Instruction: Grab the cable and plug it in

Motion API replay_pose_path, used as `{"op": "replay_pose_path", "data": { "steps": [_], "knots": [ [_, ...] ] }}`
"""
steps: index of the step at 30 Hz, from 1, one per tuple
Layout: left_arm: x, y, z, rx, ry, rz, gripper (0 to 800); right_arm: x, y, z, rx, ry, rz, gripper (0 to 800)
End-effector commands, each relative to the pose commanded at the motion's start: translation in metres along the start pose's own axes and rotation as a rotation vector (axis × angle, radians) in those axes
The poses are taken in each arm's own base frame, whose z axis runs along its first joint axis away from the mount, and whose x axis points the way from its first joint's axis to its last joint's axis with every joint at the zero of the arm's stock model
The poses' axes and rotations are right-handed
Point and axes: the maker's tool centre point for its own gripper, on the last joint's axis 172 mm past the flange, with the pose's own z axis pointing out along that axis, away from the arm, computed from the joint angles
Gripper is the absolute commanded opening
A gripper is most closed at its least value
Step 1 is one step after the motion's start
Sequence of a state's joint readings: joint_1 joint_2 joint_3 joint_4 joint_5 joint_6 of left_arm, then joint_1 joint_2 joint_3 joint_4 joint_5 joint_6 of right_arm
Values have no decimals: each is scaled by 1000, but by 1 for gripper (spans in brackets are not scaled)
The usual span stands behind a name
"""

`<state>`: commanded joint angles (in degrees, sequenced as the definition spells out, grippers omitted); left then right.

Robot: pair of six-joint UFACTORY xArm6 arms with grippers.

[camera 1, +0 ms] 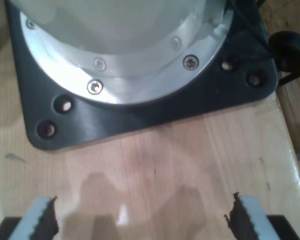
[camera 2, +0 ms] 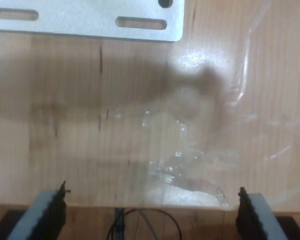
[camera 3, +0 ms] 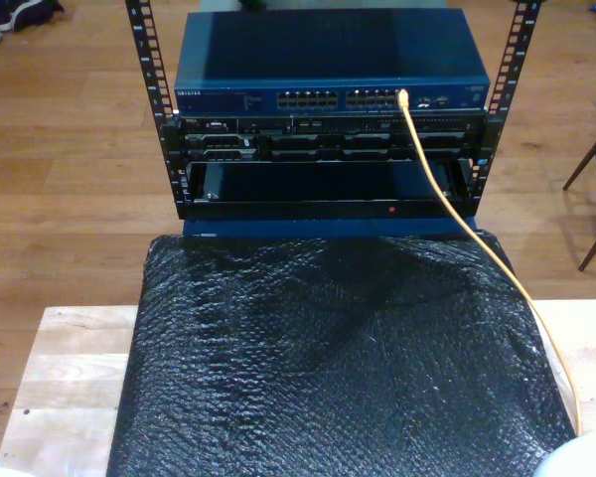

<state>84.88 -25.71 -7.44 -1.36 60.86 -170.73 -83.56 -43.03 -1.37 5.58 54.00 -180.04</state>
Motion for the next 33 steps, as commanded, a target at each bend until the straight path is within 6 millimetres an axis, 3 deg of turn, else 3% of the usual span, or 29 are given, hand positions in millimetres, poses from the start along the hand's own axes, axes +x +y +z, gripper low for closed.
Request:
{"op": "replay_pose_path", "data": {
  "steps": [8, 33],
  "knots": [
    [0, 0, 0, 0, 0, 0, 800, 7, -5, 21, 3, 19, 2, 800],
    [0, 0, 0, 0, 0, 0, 800, 1, -14, 22, -8, -14, -17, 800]
  ]
}}
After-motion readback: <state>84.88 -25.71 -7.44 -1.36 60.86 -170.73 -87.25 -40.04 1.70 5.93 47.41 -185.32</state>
